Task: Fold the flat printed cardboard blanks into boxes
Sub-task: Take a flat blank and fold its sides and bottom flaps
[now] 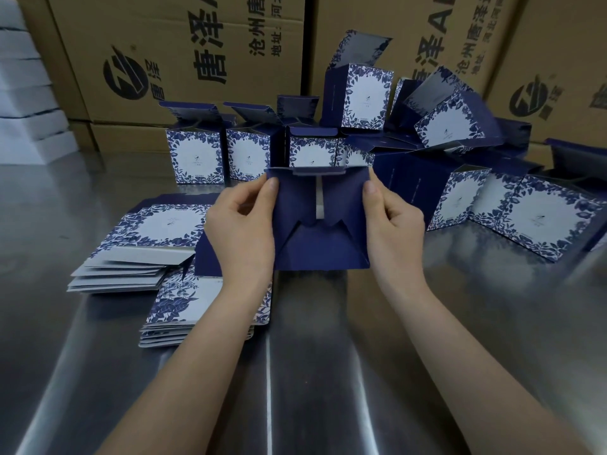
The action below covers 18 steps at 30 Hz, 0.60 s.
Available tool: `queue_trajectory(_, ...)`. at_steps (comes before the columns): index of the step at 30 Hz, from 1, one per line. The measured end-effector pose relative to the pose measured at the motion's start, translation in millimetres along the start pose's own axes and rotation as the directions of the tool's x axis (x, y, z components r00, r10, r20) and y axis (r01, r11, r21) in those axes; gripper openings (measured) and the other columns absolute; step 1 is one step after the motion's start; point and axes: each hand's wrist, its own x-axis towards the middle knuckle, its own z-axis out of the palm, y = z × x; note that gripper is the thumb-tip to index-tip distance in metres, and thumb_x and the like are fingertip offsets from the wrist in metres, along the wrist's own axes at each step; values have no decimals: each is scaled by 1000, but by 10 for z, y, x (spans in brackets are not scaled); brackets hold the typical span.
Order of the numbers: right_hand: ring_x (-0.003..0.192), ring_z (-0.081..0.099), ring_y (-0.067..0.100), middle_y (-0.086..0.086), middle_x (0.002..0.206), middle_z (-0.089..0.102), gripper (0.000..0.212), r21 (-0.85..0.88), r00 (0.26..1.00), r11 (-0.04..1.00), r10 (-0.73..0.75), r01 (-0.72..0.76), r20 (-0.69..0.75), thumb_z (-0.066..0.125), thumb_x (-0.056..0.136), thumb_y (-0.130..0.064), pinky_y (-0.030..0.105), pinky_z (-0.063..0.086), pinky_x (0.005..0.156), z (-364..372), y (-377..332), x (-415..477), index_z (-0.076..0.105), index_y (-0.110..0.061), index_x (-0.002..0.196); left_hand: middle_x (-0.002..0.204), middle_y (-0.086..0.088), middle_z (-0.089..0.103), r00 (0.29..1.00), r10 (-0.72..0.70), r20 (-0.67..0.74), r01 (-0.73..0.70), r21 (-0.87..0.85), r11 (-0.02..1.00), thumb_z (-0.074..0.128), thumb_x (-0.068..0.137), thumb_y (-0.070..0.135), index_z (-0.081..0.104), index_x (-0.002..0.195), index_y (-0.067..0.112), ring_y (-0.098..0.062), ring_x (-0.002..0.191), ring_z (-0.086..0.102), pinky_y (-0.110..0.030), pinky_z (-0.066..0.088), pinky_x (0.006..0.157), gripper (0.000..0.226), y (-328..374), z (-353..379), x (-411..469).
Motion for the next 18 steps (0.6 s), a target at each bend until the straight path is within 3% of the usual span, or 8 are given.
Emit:
queue_trajectory(3,137,42,5,-8,147,46,40,10,997,1000,7,-8,77,42,105,-16,35,32,117,-24,26,52,48,-10,144,103,3,65,993,22,118,-22,-1,1000,65,94,20,70,119,24,-2,91,61,-25,50,90,25,4,15,-18)
queue_trajectory(6,140,39,12,2,149,46,40,31,999,999,7,-8,45,38,105,-12,39,30,118,-29,48,66,45,-7,144,100,8,56,983,50,179,-54,20,998,60,97,15,63,130,20,8,85,54,-8,41,80,33,-12,44,-32)
queue_trajectory(11,142,37,13,3,151,44,41,68,996,997,37,-42,77,39,105,-12,40,28,119,-22,59,63,43,-7,145,96,13,51,985,53,162,-58,27,998,59,97,10,60,131,19,-8,93,53,-10,40,81,35,-30,62,-41)
queue_trajectory(15,145,31,18,4,155,38,43,169,980,980,76,-108,182,37,106,-12,45,24,121,-72,39,118,38,-9,149,101,14,51,977,51,206,-46,-27,999,56,99,12,53,133,28,10,87,51,-8,40,83,38,-38,37,-38)
queue_trajectory(18,147,27,19,3,157,34,46,225,971,965,85,-137,225,36,105,-8,47,21,121,-103,30,141,34,-10,151,111,12,47,952,44,301,-23,-73,997,50,100,5,48,142,20,14,89,49,-6,40,85,45,-51,31,-46)
